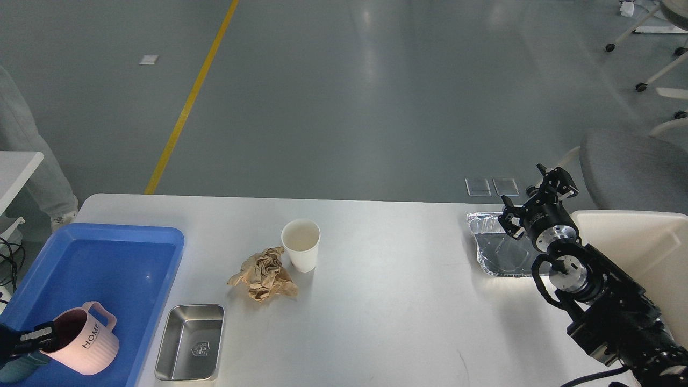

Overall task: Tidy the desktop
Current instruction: 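Lift the pink mug and lower it into the blue tray, then release the pink mug and withdraw the left gripper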

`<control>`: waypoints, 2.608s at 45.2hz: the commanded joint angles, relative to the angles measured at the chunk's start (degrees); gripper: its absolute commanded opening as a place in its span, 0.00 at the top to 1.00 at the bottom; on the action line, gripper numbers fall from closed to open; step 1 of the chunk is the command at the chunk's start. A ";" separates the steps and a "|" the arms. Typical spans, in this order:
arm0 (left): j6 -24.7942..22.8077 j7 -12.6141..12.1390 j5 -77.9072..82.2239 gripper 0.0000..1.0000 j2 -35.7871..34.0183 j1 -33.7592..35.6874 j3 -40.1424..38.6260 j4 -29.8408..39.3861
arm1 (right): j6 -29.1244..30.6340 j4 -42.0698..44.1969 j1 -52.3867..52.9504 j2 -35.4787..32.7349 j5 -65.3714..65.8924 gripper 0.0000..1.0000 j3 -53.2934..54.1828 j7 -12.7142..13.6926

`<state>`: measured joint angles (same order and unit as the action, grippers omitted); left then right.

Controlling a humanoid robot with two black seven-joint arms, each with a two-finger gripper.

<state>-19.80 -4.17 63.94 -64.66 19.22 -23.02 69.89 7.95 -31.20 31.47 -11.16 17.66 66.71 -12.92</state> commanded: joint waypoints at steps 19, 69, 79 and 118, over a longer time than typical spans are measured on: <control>0.37 -0.05 0.22 0.83 -1.17 -1.38 -0.01 2.71 | -0.04 -0.09 0.00 0.00 0.00 0.00 0.09 0.00; -0.68 11.20 -2.77 0.17 -3.98 -1.47 -1.42 2.80 | -0.22 0.00 0.44 1.06 0.00 0.00 0.00 0.00; -1.12 16.65 -3.47 0.14 -6.18 -1.38 -1.50 3.33 | -0.22 -0.09 0.44 1.14 0.00 0.00 0.00 0.00; -12.28 14.37 -16.83 0.09 -15.76 -0.76 -21.45 2.89 | -1.36 -0.09 0.70 2.20 0.09 0.00 -0.18 0.00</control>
<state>-30.77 12.76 47.21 -79.49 18.46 -42.99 72.67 6.68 -31.30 32.15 -9.05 17.75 66.71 -12.92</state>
